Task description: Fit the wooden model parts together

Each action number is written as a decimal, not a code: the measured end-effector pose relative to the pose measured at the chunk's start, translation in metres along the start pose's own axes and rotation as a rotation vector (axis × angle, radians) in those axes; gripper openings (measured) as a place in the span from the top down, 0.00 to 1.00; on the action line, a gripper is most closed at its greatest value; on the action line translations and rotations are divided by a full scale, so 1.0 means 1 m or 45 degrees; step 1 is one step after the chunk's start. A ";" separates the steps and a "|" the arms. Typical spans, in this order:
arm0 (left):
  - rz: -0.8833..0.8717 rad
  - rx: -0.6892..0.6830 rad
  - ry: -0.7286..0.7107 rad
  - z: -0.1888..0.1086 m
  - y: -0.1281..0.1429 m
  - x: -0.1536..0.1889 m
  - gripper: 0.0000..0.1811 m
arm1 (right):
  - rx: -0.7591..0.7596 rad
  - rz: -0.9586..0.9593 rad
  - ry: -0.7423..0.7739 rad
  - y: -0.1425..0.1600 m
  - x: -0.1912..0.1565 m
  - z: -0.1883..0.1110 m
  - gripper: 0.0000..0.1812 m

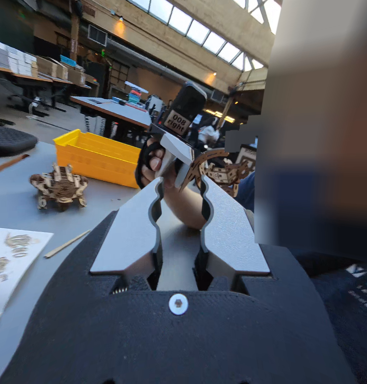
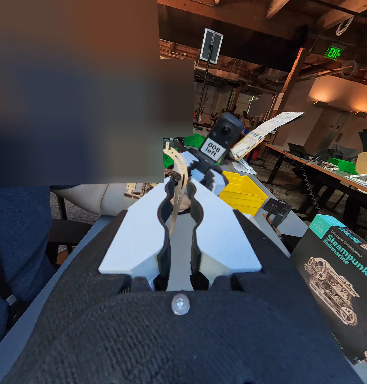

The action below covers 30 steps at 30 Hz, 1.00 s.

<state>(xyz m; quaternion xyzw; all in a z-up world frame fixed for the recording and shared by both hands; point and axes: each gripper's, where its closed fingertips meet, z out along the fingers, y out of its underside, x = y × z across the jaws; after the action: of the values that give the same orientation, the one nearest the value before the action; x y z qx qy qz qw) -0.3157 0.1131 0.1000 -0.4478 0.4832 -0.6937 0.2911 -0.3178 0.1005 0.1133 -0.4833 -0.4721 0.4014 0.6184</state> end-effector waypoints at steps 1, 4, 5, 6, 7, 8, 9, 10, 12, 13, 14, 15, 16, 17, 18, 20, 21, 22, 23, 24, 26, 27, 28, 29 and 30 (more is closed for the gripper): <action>0.096 -0.006 -0.054 -0.001 -0.001 -0.001 0.81 | -0.012 0.017 -0.023 0.002 -0.002 0.002 0.94; 0.275 -0.029 -0.021 -0.003 -0.001 0.015 0.81 | -0.064 0.025 -0.031 0.011 -0.003 0.006 0.94; 0.296 -0.061 -0.008 -0.003 0.002 0.018 0.81 | -0.089 0.027 -0.030 0.015 -0.003 0.008 0.94; 0.309 -0.101 0.001 -0.002 0.006 0.020 0.82 | -0.111 0.030 -0.034 0.018 -0.004 0.009 0.94; 0.327 -0.136 -0.010 -0.001 0.010 0.020 0.82 | -0.128 0.036 -0.041 0.020 -0.005 0.010 0.94; 0.363 -0.165 -0.037 0.000 0.013 0.018 0.82 | -0.138 0.048 -0.057 0.021 -0.007 0.012 0.94; 0.415 -0.197 -0.062 0.001 0.017 0.017 0.83 | -0.149 0.060 -0.081 0.023 -0.010 0.013 0.94; 0.471 -0.223 -0.090 0.001 0.020 0.016 0.84 | -0.159 0.065 -0.102 0.024 -0.014 0.014 0.94; 0.560 -0.265 -0.124 0.003 0.024 0.016 0.85 | -0.194 0.058 -0.094 0.028 -0.014 0.016 0.94; 0.597 -0.278 -0.146 0.002 0.025 0.015 0.85 | -0.210 0.058 -0.090 0.030 -0.014 0.016 0.94; 0.624 -0.278 -0.164 0.002 0.024 0.014 0.86 | -0.214 0.059 -0.078 0.030 -0.012 0.016 0.94; 0.645 -0.273 -0.182 0.001 0.023 0.013 0.86 | -0.214 0.066 -0.064 0.030 -0.010 0.016 0.94; 0.666 -0.264 -0.192 0.001 0.021 0.013 0.87 | -0.212 0.080 -0.058 0.029 -0.009 0.016 0.94; 0.685 -0.259 -0.195 0.001 0.021 0.013 0.88 | -0.211 0.094 -0.063 0.029 -0.009 0.015 0.94; 0.706 -0.248 -0.199 0.001 0.020 0.013 0.88 | -0.205 0.104 -0.064 0.028 -0.009 0.014 0.94; 0.734 -0.220 -0.201 0.001 0.017 0.015 0.90 | -0.183 0.122 -0.067 0.025 -0.008 0.012 0.94; 0.734 -0.209 -0.197 0.000 0.016 0.016 0.92 | -0.179 0.133 -0.083 0.024 -0.009 0.011 0.94; 0.735 -0.194 -0.195 -0.001 0.014 0.017 0.96 | -0.183 0.137 -0.101 0.024 -0.011 0.011 0.94; 0.735 -0.179 -0.190 -0.001 0.012 0.018 0.95 | -0.197 0.122 -0.092 0.026 -0.011 0.011 0.94; 0.741 -0.179 -0.184 -0.001 0.012 0.020 0.95 | -0.203 0.099 -0.069 0.026 -0.008 0.011 0.94; 0.765 -0.205 -0.190 0.000 0.015 0.020 0.94 | -0.213 0.083 -0.075 0.027 -0.010 0.012 0.94; 0.776 -0.223 -0.204 0.001 0.017 0.018 0.93 | -0.222 0.091 -0.081 0.028 -0.011 0.012 0.94; 0.784 -0.232 -0.212 0.002 0.018 0.017 0.92 | -0.231 0.098 -0.082 0.030 -0.011 0.013 0.94; 0.790 -0.230 -0.206 0.003 0.019 0.019 0.94 | -0.234 0.100 -0.089 0.031 -0.012 0.014 0.94; 0.798 -0.219 -0.209 0.003 0.018 0.019 0.95 | -0.220 0.104 -0.090 0.030 -0.012 0.014 0.94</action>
<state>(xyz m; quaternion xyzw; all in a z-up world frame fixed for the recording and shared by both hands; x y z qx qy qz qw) -0.3213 0.0896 0.0905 -0.3549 0.6290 -0.4888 0.4893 -0.3356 0.0982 0.0831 -0.5394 -0.5063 0.4009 0.5404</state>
